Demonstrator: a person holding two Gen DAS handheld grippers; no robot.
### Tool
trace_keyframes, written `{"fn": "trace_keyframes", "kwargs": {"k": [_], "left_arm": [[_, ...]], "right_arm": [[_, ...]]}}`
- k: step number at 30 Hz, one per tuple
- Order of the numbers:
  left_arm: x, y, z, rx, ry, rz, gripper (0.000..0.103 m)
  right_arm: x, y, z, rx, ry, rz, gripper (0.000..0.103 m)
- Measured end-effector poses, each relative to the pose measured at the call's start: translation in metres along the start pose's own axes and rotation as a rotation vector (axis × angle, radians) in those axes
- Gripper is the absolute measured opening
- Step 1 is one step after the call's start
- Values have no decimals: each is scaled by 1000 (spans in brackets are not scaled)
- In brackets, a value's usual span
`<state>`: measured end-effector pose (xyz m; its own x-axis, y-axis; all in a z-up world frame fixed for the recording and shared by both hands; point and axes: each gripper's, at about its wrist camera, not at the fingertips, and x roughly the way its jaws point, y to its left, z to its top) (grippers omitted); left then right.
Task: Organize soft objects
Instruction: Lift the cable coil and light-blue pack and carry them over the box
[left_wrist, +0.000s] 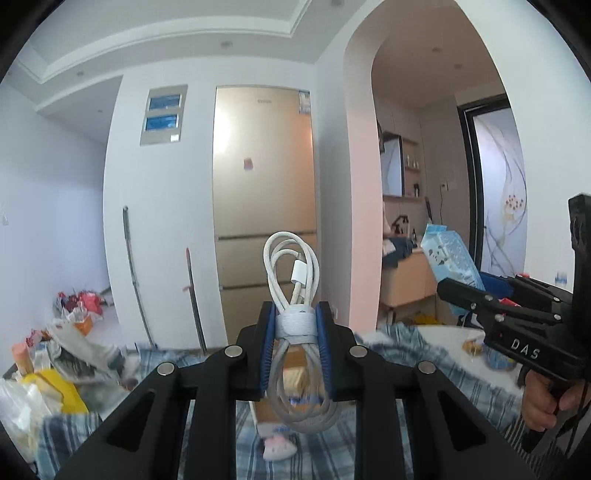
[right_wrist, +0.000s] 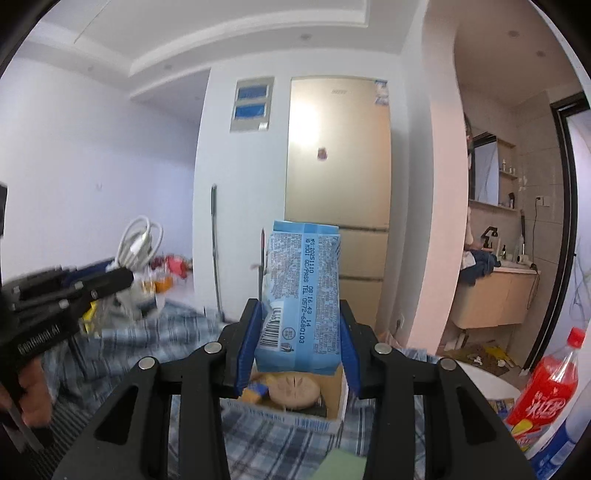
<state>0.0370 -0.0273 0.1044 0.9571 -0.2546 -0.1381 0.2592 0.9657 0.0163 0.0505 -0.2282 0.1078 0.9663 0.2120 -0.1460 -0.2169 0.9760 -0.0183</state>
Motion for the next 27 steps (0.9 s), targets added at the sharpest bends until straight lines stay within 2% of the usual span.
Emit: {"fn": "trace_keyframes", "kwargs": {"k": [5, 8, 10, 11, 13, 17, 22, 27], "left_arm": [[6, -18, 35, 17, -18, 4, 23], [12, -29, 52, 32, -30, 34, 23], [17, -28, 63, -11, -24, 39, 23], [21, -28, 66, -24, -13, 67, 23], [24, -26, 68, -41, -16, 60, 23], [40, -17, 61, -77, 22, 37, 23], [75, -8, 45, -75, 114, 17, 23], [114, 4, 20, -99, 236, 23, 24]], "right_arm": [[4, -5, 42, 54, -46, -30, 39], [10, -11, 64, 103, -56, -19, 39], [11, -13, 72, 109, -68, -20, 39], [11, -15, 73, 121, -80, -20, 39], [9, -16, 69, 138, -103, -10, 39], [20, -10, 48, 85, -76, -27, 39], [54, -21, 27, 137, 27, -7, 39], [87, -28, 2, 115, 110, -38, 39]]}}
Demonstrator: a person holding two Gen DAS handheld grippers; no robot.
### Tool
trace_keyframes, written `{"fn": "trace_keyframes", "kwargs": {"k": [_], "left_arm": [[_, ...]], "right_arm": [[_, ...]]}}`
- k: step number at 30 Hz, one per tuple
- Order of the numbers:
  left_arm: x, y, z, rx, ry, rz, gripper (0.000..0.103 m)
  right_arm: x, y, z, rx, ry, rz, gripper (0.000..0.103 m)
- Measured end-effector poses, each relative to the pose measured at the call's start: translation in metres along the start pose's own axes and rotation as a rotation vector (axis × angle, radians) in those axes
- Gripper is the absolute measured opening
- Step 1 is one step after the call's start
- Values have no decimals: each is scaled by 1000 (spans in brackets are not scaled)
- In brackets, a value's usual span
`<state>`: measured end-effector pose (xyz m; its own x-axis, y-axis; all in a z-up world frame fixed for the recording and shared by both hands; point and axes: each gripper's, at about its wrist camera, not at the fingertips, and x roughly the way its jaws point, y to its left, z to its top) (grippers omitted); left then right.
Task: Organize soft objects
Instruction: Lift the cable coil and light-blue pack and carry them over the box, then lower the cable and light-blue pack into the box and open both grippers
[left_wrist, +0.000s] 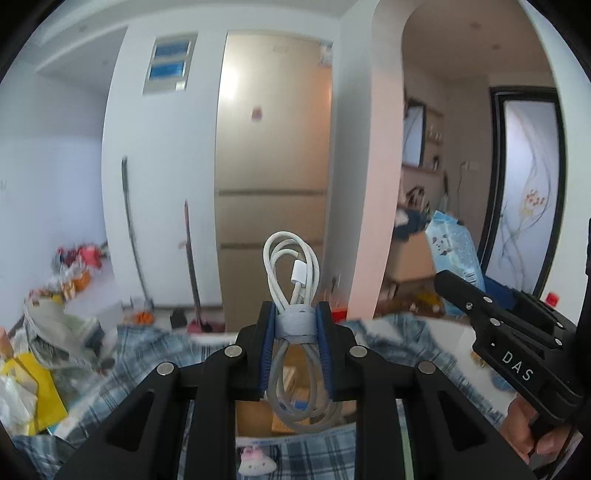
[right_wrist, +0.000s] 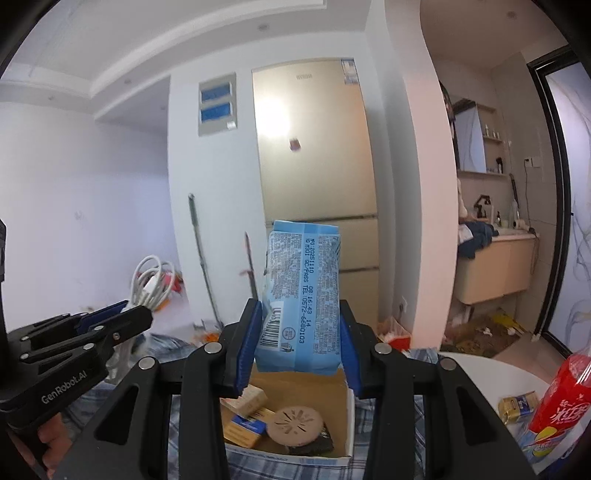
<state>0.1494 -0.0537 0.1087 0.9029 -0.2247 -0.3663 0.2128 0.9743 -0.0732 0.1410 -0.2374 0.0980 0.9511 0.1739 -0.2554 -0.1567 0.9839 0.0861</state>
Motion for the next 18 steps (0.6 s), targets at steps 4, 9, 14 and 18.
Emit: {"fn": "trace_keyframes", "kwargs": {"k": [4, 9, 14, 18], "left_arm": [[34, 7, -15, -10, 96, 5, 24], [63, 21, -41, -16, 120, 48, 24], [87, 33, -58, -14, 193, 71, 23], [109, 39, -74, -5, 280, 76, 24]], "right_arm": [[28, -7, -19, 5, 101, -11, 39], [60, -9, -44, -23, 219, -4, 39], [78, -8, -64, -56, 289, -7, 39], [97, -9, -76, -44, 372, 18, 39]]}}
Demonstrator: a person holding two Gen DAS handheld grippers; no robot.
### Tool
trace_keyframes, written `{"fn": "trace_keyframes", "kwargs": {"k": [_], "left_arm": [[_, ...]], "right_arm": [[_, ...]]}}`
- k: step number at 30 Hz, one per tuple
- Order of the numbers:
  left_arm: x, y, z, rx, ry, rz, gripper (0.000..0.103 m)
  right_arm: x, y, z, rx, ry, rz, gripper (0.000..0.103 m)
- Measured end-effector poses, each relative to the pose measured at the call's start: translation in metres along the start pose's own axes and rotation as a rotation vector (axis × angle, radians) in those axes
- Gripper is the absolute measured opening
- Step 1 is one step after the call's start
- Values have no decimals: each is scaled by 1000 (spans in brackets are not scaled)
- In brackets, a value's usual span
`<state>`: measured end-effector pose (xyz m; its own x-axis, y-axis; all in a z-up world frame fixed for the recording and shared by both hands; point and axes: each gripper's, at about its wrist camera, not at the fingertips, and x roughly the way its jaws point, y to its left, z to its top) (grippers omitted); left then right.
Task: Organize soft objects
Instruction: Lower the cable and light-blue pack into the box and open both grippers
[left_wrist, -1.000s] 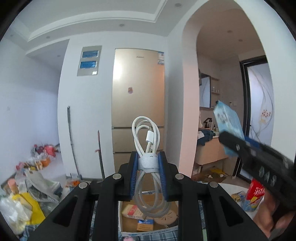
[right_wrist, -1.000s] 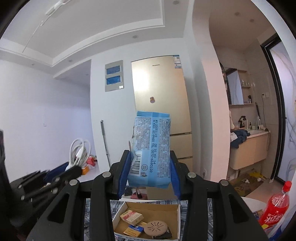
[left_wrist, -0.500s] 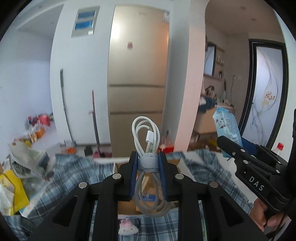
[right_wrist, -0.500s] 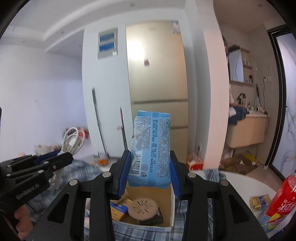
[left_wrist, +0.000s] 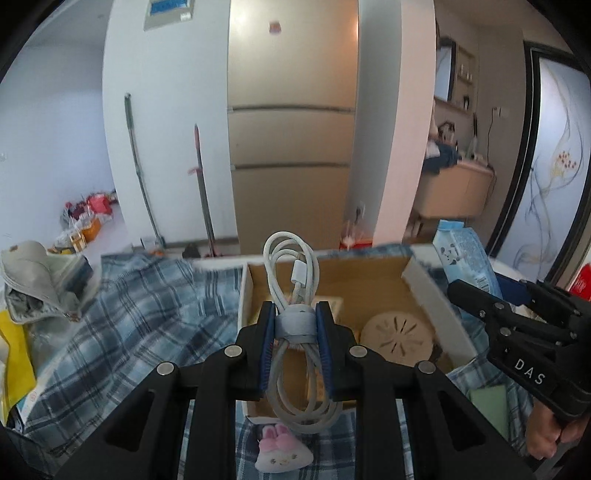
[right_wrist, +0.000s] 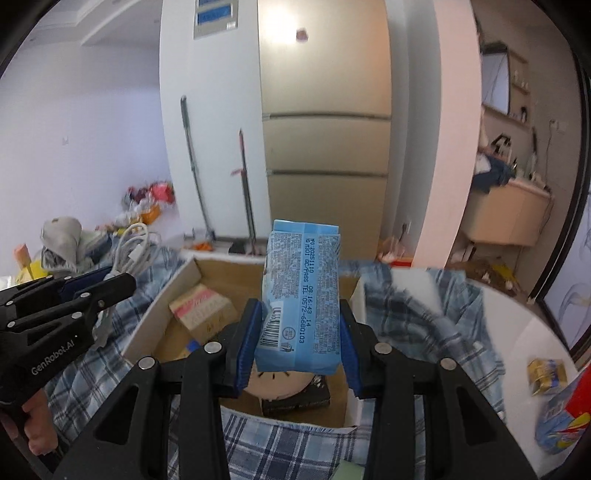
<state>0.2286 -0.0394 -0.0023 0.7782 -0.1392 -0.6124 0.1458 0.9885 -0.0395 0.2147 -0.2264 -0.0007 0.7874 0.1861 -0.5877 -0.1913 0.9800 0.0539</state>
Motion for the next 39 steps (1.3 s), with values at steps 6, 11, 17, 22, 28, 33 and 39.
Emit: {"fn": "trace_keyframes", "kwargs": {"k": [6, 11, 17, 22, 28, 33, 39], "left_arm": [[29, 5, -13, -7, 99, 6, 23], [38, 11, -16, -23, 136, -1, 23], [42, 12, -16, -30, 148, -3, 23], [49, 16, -19, -29, 128, -1, 23], [40, 20, -14, -45, 59, -20, 28], [21, 17, -13, -40, -46, 32, 99], [11, 15, -7, -25, -62, 18, 99]], "right_arm": [[26, 0, -7, 15, 97, 28, 39], [38, 1, -11, 14, 149, 41, 39], [47, 1, -14, 13, 183, 49, 39], [52, 0, -16, 15, 196, 43, 39], [53, 2, -17, 3, 190, 42, 45], [41, -2, -12, 25, 131, 47, 74], [33, -6, -8, 31, 97, 32, 74]]}}
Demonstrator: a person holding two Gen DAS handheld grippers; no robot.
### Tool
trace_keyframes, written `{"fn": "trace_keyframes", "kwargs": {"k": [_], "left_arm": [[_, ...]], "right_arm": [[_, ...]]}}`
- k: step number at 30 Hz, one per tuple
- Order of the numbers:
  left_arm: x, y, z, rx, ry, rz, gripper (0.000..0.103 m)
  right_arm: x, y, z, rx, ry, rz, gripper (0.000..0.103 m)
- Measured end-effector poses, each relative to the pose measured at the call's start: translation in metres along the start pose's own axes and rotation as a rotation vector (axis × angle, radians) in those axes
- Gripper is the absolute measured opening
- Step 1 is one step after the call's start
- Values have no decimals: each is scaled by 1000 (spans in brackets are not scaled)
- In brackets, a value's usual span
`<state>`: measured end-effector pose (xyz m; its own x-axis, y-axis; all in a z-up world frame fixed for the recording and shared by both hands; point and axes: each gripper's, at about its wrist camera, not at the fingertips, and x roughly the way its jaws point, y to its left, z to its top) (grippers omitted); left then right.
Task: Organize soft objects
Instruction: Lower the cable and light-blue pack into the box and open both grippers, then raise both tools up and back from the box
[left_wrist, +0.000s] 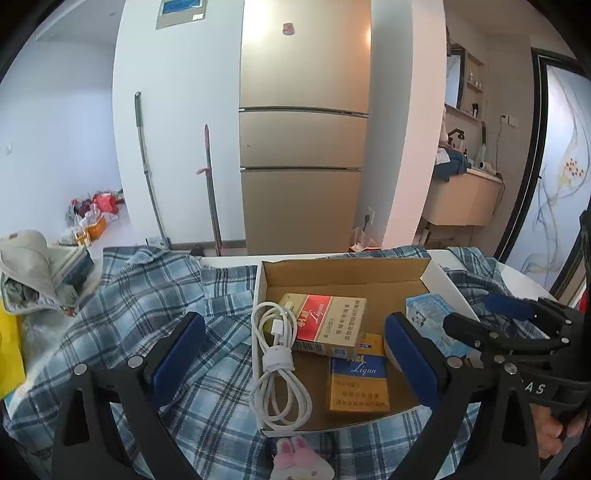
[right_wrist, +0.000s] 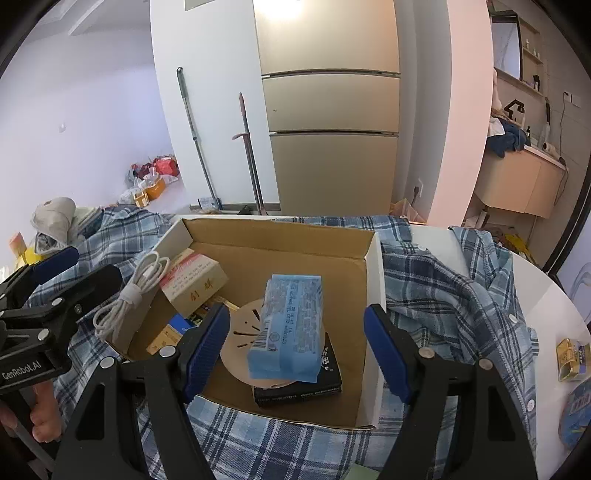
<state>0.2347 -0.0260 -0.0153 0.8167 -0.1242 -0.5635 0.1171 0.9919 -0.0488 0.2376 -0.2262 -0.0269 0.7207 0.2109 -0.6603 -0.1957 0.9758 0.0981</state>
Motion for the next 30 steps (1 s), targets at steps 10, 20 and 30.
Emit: {"fn": "trace_keyframes", "kwargs": {"k": [10, 20, 30], "left_arm": [[-57, -7, 22, -9, -124, -8, 99], [-154, -23, 48, 38, -302, -24, 99], [-240, -38, 23, 53, -479, -47, 103]], "right_arm": [[-52, -3, 21, 41, -110, -6, 74], [-126, 5, 43, 29, -227, -76, 74], [-213, 10, 13, 19, -379, -64, 79]]}}
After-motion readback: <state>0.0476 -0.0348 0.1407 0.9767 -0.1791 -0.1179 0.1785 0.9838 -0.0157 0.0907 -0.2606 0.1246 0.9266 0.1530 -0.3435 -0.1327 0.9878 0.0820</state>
